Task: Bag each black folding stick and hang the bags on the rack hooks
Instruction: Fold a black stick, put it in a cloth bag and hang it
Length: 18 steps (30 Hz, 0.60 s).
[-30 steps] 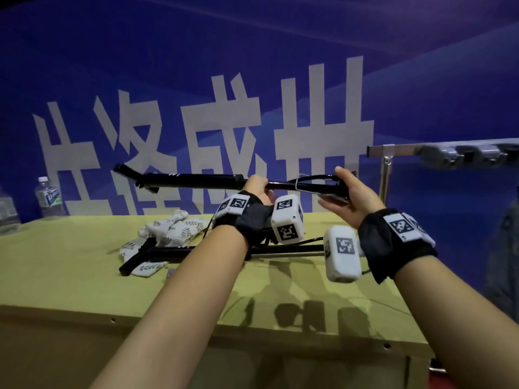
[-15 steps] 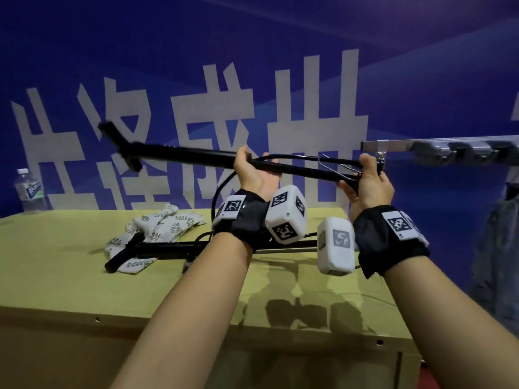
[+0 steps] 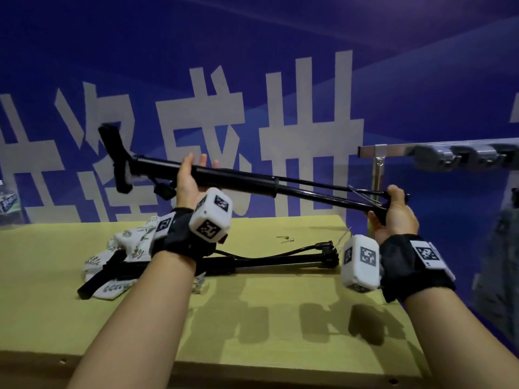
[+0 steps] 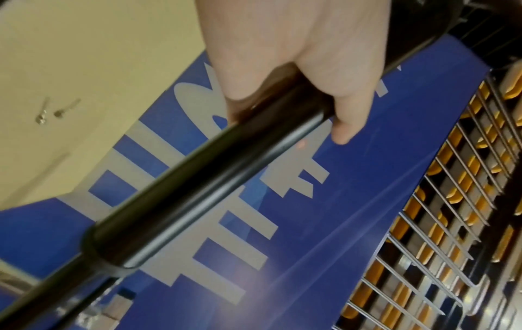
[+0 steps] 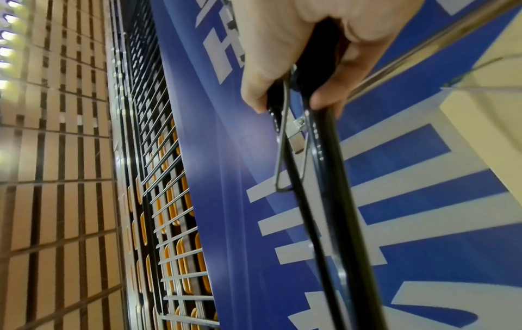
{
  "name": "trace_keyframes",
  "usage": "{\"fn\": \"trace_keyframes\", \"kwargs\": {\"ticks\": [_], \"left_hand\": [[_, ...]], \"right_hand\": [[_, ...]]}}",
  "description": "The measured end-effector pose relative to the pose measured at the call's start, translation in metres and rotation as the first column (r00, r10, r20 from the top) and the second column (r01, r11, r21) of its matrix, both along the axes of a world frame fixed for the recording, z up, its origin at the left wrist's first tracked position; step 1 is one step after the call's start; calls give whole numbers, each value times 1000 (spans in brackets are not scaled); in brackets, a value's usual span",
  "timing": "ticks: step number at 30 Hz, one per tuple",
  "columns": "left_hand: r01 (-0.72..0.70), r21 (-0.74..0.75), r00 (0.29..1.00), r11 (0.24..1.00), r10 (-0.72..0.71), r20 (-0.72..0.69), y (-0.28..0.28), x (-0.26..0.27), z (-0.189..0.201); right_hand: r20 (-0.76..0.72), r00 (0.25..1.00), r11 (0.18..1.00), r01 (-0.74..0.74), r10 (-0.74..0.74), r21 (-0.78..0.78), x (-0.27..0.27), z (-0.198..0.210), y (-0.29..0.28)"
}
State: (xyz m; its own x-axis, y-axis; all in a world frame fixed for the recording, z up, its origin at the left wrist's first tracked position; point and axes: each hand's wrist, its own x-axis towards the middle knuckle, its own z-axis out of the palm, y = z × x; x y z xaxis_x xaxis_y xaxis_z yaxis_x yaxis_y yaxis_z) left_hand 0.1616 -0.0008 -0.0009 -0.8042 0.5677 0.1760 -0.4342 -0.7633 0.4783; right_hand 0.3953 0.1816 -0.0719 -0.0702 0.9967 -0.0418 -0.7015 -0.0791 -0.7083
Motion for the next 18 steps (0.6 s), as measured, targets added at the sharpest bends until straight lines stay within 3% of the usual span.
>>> {"fn": "trace_keyframes", "kwargs": {"ticks": [4, 8, 13, 18], "left_hand": [[71, -29, 997, 997, -70, 34, 10, -10, -36], [40, -24, 991, 999, -36, 125, 25, -24, -72], [-9, 26, 970, 1000, 2, 244, 42, -37, -101], [-64, 85, 980, 994, 47, 192, 35, -44, -101]], "right_hand": [[-65, 997, 999, 45, -47, -29, -18, -11, 7], [-115, 992, 998, 52, -56, -36, -34, -23, 15], [158, 976, 959, 102, -148, 266, -49, -42, 23], [266, 951, 951, 73, -156, 299, -51, -47, 24]]}}
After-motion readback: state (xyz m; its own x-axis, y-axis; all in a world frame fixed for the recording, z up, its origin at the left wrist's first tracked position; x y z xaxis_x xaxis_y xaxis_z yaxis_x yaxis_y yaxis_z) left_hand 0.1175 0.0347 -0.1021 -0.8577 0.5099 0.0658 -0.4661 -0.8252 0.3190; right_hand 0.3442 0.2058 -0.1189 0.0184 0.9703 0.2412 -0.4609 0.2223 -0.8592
